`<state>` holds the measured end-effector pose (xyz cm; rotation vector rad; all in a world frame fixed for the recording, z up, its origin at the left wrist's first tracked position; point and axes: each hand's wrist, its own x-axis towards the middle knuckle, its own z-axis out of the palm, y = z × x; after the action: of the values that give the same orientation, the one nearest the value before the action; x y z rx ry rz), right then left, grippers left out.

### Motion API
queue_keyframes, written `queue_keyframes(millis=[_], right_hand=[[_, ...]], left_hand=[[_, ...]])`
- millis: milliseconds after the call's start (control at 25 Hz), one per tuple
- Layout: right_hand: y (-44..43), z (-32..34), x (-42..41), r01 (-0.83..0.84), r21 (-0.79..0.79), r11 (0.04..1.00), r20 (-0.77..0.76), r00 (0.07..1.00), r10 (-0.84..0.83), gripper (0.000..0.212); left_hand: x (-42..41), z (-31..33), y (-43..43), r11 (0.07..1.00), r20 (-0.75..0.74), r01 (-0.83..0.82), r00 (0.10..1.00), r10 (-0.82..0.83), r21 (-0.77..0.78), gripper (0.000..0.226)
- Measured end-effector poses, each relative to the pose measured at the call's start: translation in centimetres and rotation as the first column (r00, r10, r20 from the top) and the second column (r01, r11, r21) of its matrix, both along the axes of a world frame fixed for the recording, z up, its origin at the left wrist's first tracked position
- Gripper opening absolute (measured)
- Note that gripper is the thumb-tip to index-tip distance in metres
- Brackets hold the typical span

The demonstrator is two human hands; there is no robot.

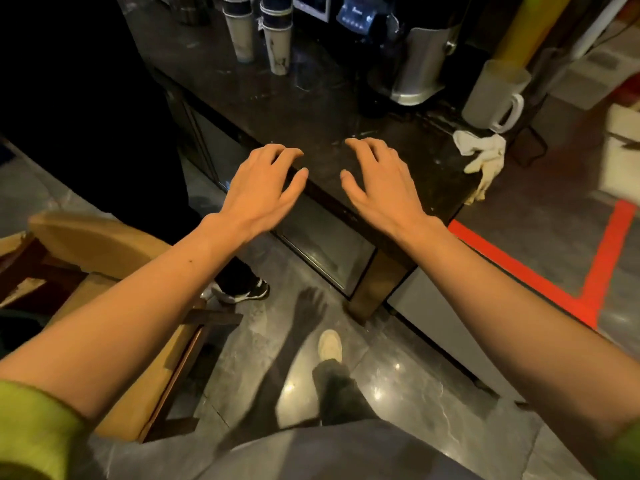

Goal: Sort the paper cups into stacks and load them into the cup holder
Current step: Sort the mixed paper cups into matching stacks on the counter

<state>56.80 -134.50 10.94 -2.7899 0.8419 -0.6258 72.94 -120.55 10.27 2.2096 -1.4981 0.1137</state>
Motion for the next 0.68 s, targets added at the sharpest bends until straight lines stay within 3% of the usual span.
queue_keyframes(millis=[320, 680], right_hand=[[-12.9, 0.4, 10.9, -0.087, 0.098, 0.991, 0.039, 0.996, 0.083, 0.055], [-21.7, 0.7, 23.9, -0.057, 0.264, 0.963, 0.113, 0.993, 0.028, 0.057]], left_hand=[[9.1, 1.1, -11.5, 0.995, -0.042, -0.1, 0.994, 0.101, 0.029, 0.048], [22.4, 0.3, -20.8, 0.992, -0.171, -0.121, 0.978, 0.115, -0.022, 0.055]])
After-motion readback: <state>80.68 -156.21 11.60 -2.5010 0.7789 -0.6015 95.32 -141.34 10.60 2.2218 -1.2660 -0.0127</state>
